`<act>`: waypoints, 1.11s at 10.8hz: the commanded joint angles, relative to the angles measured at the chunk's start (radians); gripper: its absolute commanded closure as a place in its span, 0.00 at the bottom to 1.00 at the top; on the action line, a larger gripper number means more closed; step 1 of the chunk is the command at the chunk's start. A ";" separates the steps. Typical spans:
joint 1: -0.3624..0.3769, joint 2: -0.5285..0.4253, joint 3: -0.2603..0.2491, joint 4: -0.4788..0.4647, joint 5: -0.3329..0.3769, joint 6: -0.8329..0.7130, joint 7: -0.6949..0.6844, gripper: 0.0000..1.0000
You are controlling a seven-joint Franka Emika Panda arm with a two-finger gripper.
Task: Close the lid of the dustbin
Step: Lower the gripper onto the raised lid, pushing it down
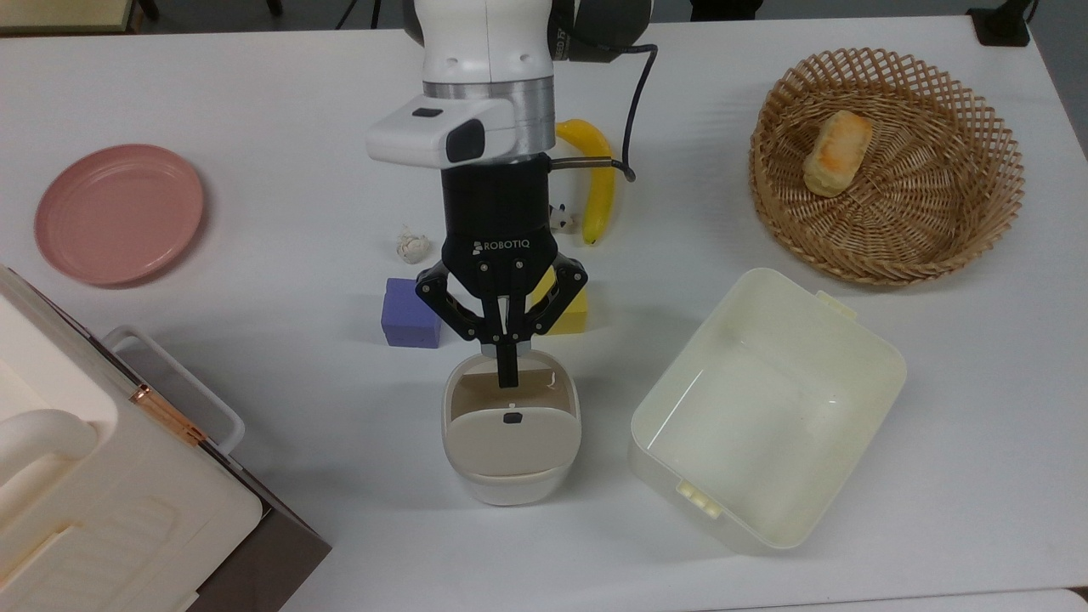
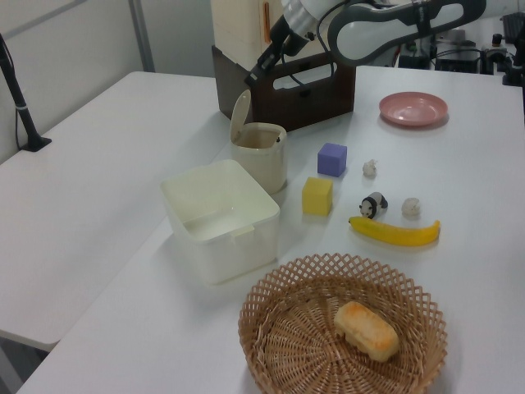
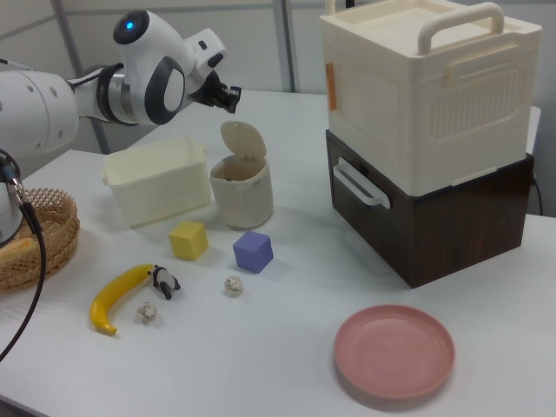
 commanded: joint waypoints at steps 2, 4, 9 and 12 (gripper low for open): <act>0.002 0.065 -0.006 0.042 0.020 0.166 -0.050 1.00; -0.007 0.119 -0.007 0.098 0.020 0.171 -0.050 1.00; -0.007 0.125 -0.007 0.088 0.017 0.149 -0.063 1.00; -0.007 0.113 -0.003 0.096 0.017 -0.008 -0.063 1.00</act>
